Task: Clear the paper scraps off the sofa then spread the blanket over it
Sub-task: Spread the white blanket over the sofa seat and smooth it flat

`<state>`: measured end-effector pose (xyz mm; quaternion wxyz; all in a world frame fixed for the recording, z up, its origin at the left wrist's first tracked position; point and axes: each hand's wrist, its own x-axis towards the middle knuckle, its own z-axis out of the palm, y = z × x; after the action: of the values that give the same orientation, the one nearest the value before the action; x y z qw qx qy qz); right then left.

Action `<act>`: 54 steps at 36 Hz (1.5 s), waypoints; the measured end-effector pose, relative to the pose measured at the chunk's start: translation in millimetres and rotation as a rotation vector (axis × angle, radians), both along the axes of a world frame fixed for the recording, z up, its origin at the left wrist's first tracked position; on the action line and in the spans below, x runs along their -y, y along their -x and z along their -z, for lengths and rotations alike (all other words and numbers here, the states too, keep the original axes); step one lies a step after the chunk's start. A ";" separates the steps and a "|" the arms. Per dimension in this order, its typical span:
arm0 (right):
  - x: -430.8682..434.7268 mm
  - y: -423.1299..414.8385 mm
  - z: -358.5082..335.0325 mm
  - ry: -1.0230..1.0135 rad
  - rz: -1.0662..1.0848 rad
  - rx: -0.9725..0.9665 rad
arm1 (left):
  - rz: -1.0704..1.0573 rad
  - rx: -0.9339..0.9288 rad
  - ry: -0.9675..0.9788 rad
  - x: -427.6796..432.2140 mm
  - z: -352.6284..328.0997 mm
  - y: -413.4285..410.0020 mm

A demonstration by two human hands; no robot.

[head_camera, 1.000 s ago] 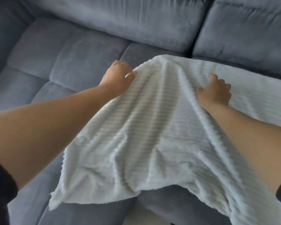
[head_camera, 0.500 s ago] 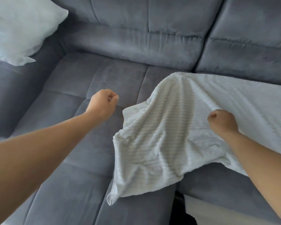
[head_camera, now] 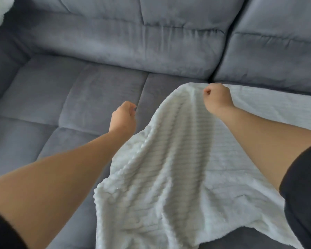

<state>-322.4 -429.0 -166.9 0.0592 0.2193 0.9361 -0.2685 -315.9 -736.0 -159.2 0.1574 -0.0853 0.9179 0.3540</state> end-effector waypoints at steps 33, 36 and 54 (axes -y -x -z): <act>-54.0 86.8 100.4 0.232 -0.151 -0.125 | 0.273 0.932 -0.315 -175.1 55.4 127.0; -55.9 90.0 103.7 0.227 -0.157 -0.096 | 0.207 0.911 -0.384 -161.2 60.0 125.2; -58.4 96.3 103.3 0.265 -0.188 -0.072 | 0.014 0.663 -0.606 -179.1 53.2 130.4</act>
<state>-418.7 -370.7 -270.1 0.0788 0.1114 0.9104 -0.3905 -446.3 -556.9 -212.4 0.4634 -0.1380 0.6732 0.5595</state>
